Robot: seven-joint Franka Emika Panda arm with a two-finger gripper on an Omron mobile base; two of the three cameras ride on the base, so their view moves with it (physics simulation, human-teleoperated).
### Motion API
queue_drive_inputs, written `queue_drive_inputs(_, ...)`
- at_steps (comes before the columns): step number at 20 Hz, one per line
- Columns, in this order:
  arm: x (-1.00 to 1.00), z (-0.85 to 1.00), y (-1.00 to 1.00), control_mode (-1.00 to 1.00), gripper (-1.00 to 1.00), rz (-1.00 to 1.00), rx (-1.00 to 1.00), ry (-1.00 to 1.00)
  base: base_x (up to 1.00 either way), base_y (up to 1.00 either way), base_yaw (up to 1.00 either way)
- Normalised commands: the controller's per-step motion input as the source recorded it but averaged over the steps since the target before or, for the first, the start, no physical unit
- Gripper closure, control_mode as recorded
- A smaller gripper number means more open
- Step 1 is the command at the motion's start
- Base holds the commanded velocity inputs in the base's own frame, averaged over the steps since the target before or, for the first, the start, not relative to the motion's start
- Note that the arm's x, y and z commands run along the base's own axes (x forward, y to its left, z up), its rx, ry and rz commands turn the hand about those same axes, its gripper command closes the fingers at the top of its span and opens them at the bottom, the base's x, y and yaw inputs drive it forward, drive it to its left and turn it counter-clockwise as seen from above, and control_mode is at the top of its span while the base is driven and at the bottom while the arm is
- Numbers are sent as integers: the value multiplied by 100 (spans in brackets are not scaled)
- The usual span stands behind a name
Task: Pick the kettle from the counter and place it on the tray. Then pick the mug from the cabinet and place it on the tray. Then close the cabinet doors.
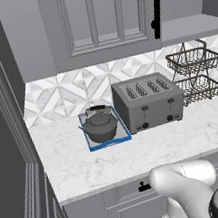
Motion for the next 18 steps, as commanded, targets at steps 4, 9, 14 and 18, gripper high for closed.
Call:
queue_drive_inputs(4, 21, -14, -38, -100, -100, 7, 8, -35, 0, 0, 0)
queue_drive_inputs(9, 24, 1, -54, -100, -100, 3, 11, -41, 0, 0, 0)
queue_drive_inputs(14, 14, 10, -54, -100, -100, 0, 3, -15, 0, 0, 0)
queue_drive_inputs(18, -1, -10, -52, -100, -100, 0, 1, -10, 0, 0, 0)
